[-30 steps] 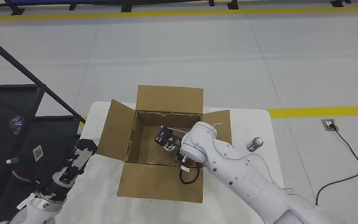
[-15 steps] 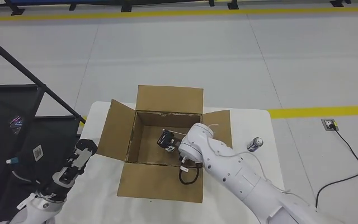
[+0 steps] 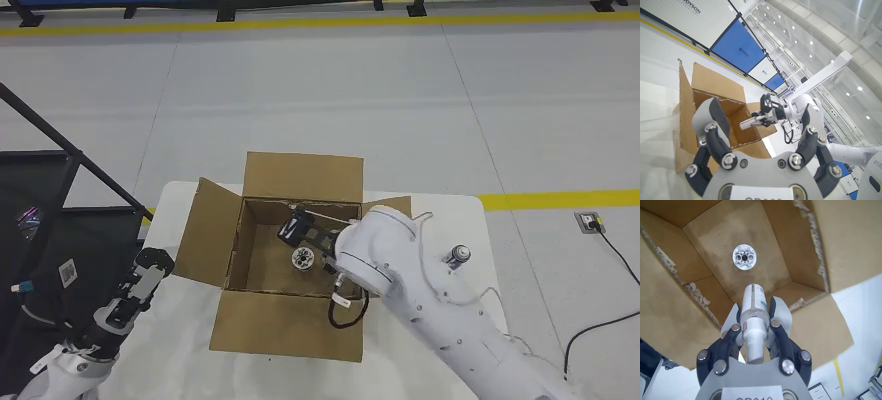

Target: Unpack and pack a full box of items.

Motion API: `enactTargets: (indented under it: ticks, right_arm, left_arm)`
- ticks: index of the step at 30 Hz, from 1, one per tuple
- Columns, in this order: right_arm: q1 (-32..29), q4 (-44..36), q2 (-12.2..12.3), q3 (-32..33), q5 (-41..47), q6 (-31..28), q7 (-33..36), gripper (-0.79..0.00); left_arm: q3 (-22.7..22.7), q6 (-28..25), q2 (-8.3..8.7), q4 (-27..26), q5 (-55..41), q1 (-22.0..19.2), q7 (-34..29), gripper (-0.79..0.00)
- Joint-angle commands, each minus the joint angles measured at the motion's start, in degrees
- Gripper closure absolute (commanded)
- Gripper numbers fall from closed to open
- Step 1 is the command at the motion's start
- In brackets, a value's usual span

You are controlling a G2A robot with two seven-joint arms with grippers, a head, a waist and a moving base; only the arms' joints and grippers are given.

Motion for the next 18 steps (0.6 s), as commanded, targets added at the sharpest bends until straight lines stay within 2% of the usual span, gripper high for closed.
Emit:
enactTargets:
  ticks: [1,5,10,14,18]
  right_arm:
    - [-4.8,-8.3,1.8,4.0,-4.3,0.0,-0.1,0.000]
    - [-14.7,-20.0,4.8,12.7,-10.2,-0.1,-0.1,0.000]
    - [-27.1,-26.3,7.5,24.3,-13.2,1.2,-0.1,0.000]
    - [-32.7,-26.6,8.8,31.5,-9.0,0.7,-0.1,0.000]
    - [-33.9,-22.4,9.6,35.3,-5.9,0.6,-0.1,0.000]
  left_arm:
    - [0.0,0.0,0.00,0.0,0.0,0.0,0.0,-0.785]
    - [0.0,0.0,0.00,0.0,0.0,0.0,0.0,-0.785]
    - [0.0,0.0,0.00,0.0,0.0,0.0,0.0,-0.785]
    - [0.0,0.0,0.00,0.0,0.0,0.0,0.0,-0.785]
    - [0.0,0.0,0.00,0.0,0.0,0.0,0.0,-0.785]
